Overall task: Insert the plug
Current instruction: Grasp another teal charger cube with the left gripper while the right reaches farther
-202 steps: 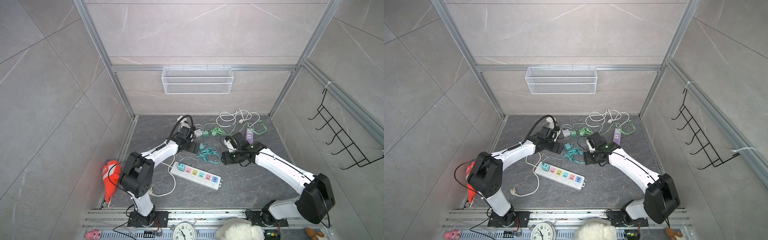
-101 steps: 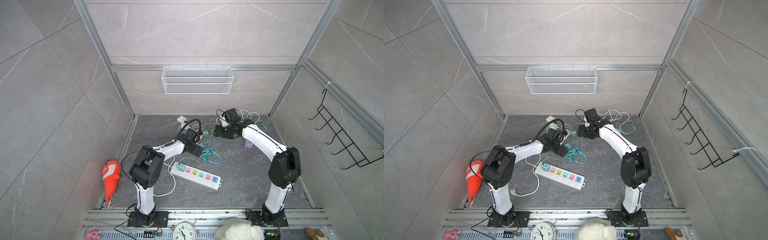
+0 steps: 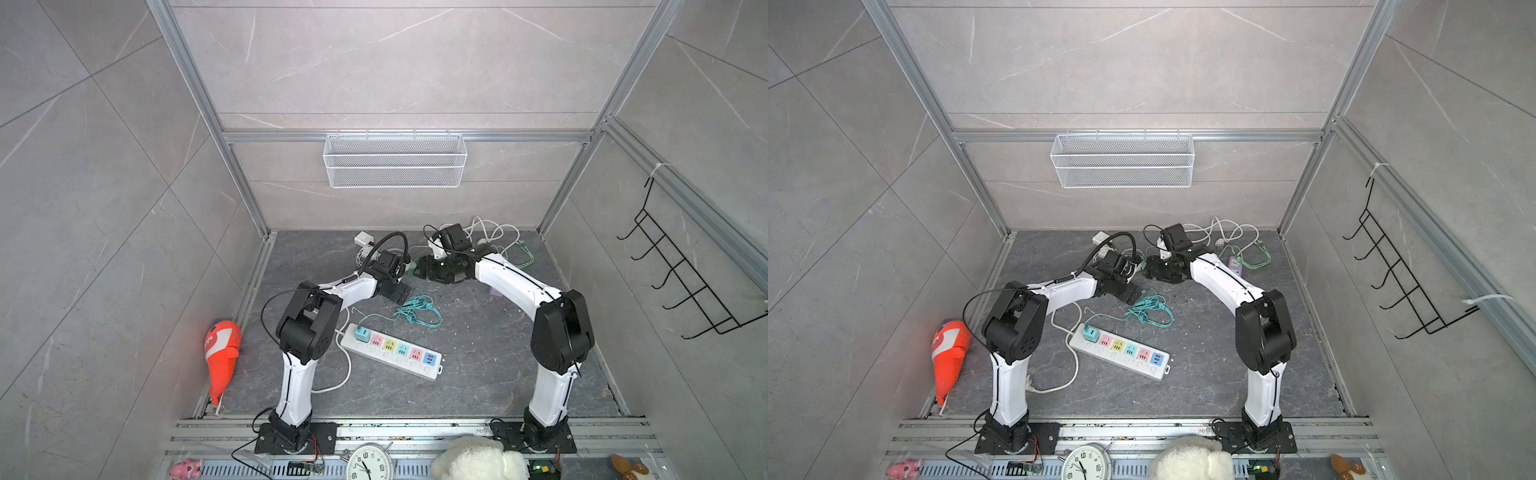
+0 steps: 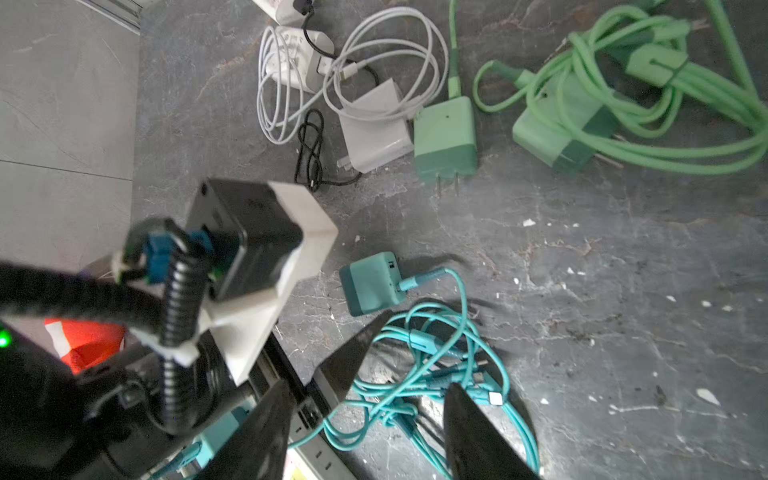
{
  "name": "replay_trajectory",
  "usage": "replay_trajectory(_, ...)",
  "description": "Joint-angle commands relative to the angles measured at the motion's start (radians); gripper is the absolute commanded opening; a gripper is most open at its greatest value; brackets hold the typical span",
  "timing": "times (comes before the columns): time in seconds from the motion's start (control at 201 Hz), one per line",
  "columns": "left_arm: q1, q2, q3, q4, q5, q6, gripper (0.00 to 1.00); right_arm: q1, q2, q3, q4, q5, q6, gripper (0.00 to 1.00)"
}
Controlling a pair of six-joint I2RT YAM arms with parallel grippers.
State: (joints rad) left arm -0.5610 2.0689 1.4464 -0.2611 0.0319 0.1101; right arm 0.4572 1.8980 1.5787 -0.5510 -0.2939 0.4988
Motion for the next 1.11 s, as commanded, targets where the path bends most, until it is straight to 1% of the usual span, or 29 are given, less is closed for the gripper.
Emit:
replay_trajectory(0.0,0.023,0.012,0.029,-0.023,0.032,0.03,0.82,-0.016,-0.088,-0.044,0.031,-0.021,0.006,0.61)
replay_trajectory(0.224,0.023,0.035,0.044,-0.059,0.047,0.059,0.77,-0.043,-0.136,-0.095,0.036,-0.017,0.001,0.61)
replay_trajectory(0.438,0.021,0.049,0.043,-0.064,0.099,0.084,0.77,-0.057,-0.143,-0.123,0.051,-0.036,-0.002,0.61)
replay_trajectory(0.612,0.02,0.07,0.065,-0.082,0.108,0.098,0.72,-0.059,-0.16,-0.145,0.054,-0.041,-0.013,0.61)
replay_trajectory(0.786,0.02,0.078,0.073,-0.081,0.108,0.115,0.71,-0.067,-0.181,-0.17,0.051,-0.045,-0.029,0.61)
replay_trajectory(0.896,0.021,0.094,0.101,-0.127,0.113,0.122,0.58,-0.079,-0.205,-0.197,0.054,-0.036,-0.029,0.61)
replay_trajectory(1.03,0.02,0.087,0.101,-0.171,0.11,0.134,0.47,-0.103,-0.229,-0.226,0.056,-0.036,-0.029,0.61)
replay_trajectory(1.1,0.021,0.074,0.092,-0.181,0.115,0.135,0.37,-0.117,-0.243,-0.244,0.053,-0.037,-0.02,0.61)
